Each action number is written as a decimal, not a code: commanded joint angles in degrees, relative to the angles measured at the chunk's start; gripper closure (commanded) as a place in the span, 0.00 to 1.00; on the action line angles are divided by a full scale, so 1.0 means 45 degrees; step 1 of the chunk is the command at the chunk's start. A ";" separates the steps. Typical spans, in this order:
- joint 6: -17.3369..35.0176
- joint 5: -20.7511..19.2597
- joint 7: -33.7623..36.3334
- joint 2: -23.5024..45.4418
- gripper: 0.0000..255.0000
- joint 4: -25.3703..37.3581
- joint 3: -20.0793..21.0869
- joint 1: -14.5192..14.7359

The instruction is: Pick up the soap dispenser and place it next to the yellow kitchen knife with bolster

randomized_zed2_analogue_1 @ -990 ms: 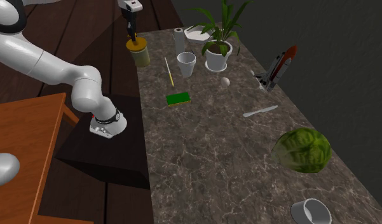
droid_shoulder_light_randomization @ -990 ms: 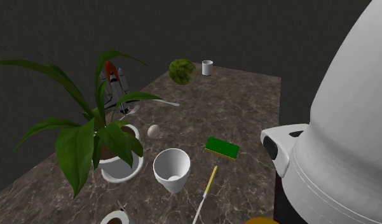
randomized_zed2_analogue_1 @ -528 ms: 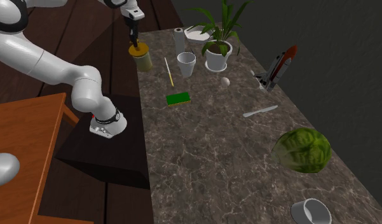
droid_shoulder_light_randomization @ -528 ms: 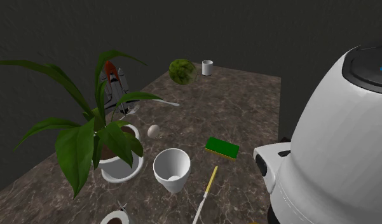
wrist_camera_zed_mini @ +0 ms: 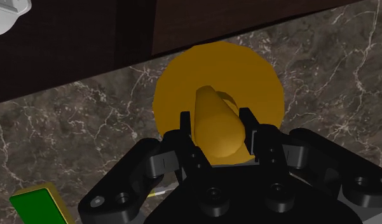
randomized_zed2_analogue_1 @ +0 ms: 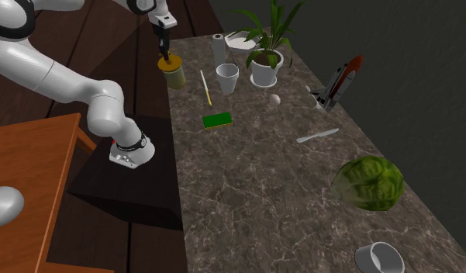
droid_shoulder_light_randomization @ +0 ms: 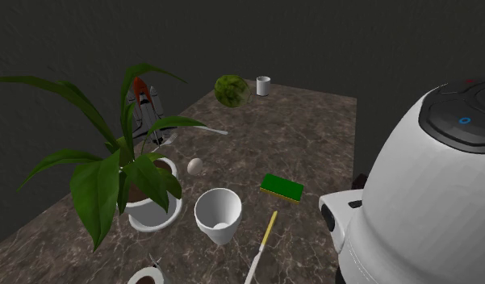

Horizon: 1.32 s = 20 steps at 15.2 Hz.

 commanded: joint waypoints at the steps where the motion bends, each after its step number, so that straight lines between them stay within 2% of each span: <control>1: -0.0006 -0.0005 -0.0016 0.0012 1.00 -0.0053 0.0002 -0.0001; 2: -0.0006 -0.0005 -0.0015 0.0013 1.00 -0.0053 0.0002 -0.0001; 3: -0.0012 -0.0002 -0.0024 0.0000 0.00 -0.0062 -0.0010 0.0004; 8: -0.0006 -0.0005 -0.0015 0.0013 0.00 -0.0053 0.0002 -0.0001; 12: -0.1597 -0.0384 0.0080 -0.0130 0.00 0.1350 -0.0609 -0.0101; 20: -0.1597 -0.0384 0.0080 -0.0130 0.00 0.1350 -0.0609 -0.0100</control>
